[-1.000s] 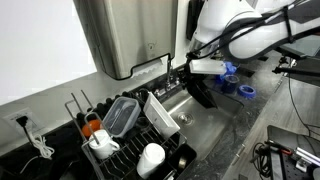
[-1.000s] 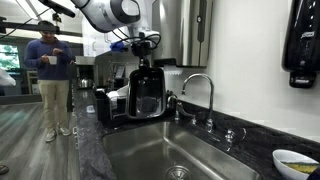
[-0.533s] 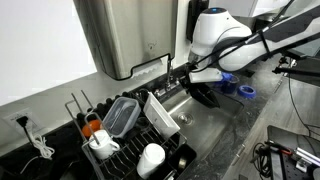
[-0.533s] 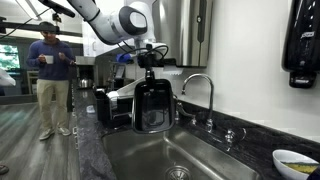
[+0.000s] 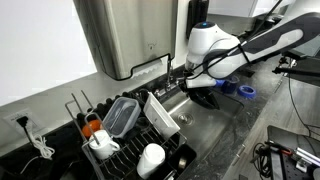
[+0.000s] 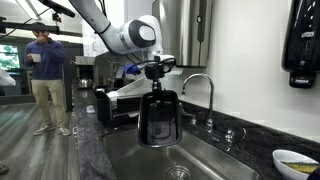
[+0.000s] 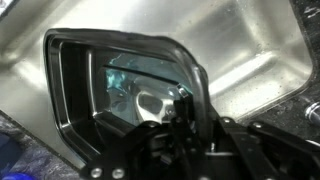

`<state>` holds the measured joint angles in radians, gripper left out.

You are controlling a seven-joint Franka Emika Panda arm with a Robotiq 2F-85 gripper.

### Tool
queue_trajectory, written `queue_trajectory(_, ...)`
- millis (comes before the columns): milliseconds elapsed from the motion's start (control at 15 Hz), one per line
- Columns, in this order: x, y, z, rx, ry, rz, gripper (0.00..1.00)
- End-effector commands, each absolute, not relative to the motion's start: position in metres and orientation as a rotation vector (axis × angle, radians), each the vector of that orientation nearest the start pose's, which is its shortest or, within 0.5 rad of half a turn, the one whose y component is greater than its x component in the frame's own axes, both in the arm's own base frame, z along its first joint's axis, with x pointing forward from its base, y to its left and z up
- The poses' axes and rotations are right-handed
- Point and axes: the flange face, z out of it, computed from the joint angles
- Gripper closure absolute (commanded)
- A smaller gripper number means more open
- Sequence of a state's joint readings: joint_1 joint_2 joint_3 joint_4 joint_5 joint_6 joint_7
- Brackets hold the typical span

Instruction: Move the black bowl from the dish drainer to the sink

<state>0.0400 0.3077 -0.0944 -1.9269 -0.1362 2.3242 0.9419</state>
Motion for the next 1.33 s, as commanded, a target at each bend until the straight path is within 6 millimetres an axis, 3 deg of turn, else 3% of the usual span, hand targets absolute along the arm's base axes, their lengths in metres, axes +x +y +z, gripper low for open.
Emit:
queue_trajectory(0,0.641,-0.045,0.314,-2.924,1.413,-0.214,0.94)
queue_trajectory(267,0.643,-0.052,0.293,-2.935,1.43,-0.171,0.94)
queue_trajectory(1267,0.609,-0.061,0.247,-2.994,1.389,-0.097,0.94)
